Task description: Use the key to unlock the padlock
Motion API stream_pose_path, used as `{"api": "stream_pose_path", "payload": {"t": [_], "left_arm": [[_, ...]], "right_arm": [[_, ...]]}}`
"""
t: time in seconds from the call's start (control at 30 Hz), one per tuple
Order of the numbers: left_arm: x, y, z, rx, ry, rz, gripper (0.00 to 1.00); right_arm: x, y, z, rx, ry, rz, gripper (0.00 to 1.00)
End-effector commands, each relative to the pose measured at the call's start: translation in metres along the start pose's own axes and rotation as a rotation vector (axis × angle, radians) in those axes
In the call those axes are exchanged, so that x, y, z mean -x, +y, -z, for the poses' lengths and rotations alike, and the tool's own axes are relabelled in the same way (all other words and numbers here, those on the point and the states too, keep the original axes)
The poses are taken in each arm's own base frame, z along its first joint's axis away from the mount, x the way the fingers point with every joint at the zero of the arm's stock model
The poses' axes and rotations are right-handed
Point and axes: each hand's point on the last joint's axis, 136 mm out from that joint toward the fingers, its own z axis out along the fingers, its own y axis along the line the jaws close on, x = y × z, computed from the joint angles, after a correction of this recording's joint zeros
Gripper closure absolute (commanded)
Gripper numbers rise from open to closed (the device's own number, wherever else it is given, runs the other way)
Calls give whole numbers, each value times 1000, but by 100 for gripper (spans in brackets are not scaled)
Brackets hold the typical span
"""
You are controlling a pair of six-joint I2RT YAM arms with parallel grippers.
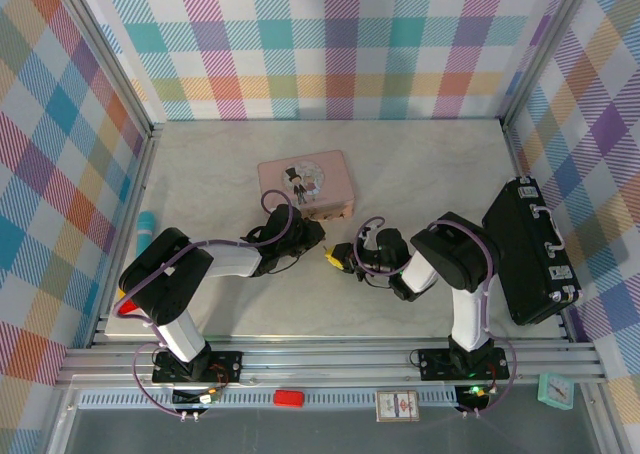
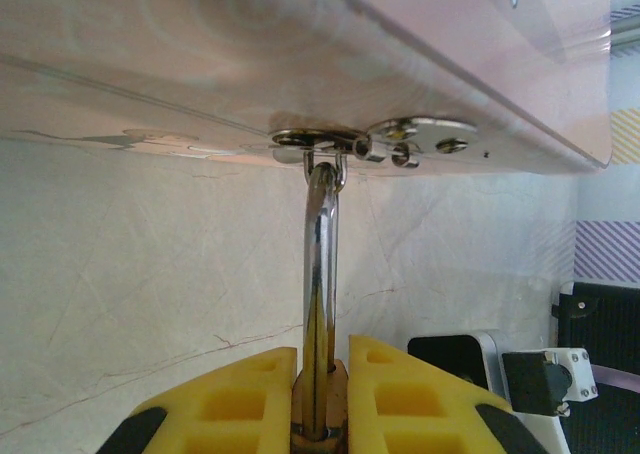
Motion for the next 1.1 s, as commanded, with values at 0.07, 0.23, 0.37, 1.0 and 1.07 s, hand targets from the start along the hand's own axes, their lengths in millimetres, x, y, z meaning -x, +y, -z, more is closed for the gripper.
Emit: {"api": "stream_pose_path", "payload": {"t": [0.07, 0.23, 0.37, 1.0, 1.07], "left_arm": [[-2, -23, -2, -87, 5, -13, 100], [-2, -24, -2, -96, 10, -6, 100], [-3, -25, -3, -109, 14, 7, 100], [-3, -28, -1, -124, 14, 20, 100], [-3, -29, -1, -128, 15, 19, 100]], "right_arm": [[3, 12, 4, 49, -19, 11, 100], [3, 15, 4, 69, -19, -3, 100], [4, 17, 2, 88, -11, -26, 100], [12, 21, 7, 100, -10, -41, 100], [13, 21, 8, 100, -12, -43, 100]]}}
